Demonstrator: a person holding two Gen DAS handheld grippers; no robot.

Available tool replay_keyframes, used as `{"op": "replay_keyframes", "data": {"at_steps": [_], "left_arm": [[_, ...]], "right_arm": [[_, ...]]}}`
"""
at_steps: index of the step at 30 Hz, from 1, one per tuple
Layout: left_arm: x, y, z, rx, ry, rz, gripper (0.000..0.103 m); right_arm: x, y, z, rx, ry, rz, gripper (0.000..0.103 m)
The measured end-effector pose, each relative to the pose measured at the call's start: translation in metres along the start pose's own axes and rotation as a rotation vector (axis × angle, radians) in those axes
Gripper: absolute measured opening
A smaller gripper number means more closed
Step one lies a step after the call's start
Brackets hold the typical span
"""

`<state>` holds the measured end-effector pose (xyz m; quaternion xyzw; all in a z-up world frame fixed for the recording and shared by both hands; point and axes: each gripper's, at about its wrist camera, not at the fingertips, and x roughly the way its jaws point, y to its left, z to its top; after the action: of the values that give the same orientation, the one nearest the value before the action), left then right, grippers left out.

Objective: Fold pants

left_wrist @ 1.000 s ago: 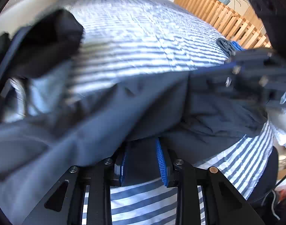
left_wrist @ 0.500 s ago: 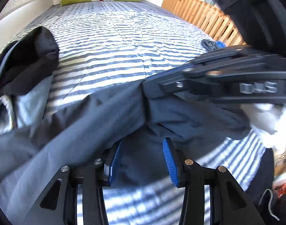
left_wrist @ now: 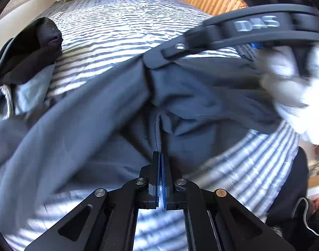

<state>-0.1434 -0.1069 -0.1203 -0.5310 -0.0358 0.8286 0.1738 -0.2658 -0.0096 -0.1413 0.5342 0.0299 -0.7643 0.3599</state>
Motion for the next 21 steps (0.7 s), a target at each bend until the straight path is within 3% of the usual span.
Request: {"op": "replay_keyframes", "data": {"at_steps": [4, 6, 8, 12, 14, 18, 20, 21], "left_arm": [[-0.022, -0.032, -0.016, 0.082, -0.007, -0.044, 0.001], [-0.031, -0.046, -0.029, 0.14, 0.007, -0.023, 0.001], [-0.036, -0.05, -0.035, 0.158, 0.0, 0.022, 0.007], [-0.021, -0.03, -0.019, 0.089, -0.044, 0.095, 0.037], [-0.012, -0.021, -0.014, 0.075, -0.04, 0.154, 0.038], [0.004, 0.006, 0.001, 0.027, -0.046, 0.157, 0.037], [0.022, 0.009, 0.004, 0.037, 0.014, 0.137, 0.001], [0.025, 0.007, 0.003, 0.042, 0.031, 0.143, 0.0]], "right_arm": [[-0.005, 0.004, -0.006, 0.023, 0.004, 0.038, 0.002], [-0.007, 0.011, -0.012, 0.015, 0.02, 0.064, 0.003], [-0.01, 0.016, -0.019, 0.007, 0.037, 0.054, 0.008], [-0.021, 0.018, -0.038, -0.023, 0.017, -0.054, 0.018], [-0.034, 0.014, -0.05, -0.01, -0.006, -0.06, 0.019], [-0.058, 0.013, -0.08, 0.014, -0.045, -0.052, 0.025], [-0.063, 0.011, -0.092, 0.023, -0.051, -0.077, 0.025], [-0.063, 0.009, -0.096, 0.026, -0.048, -0.088, 0.025]]}}
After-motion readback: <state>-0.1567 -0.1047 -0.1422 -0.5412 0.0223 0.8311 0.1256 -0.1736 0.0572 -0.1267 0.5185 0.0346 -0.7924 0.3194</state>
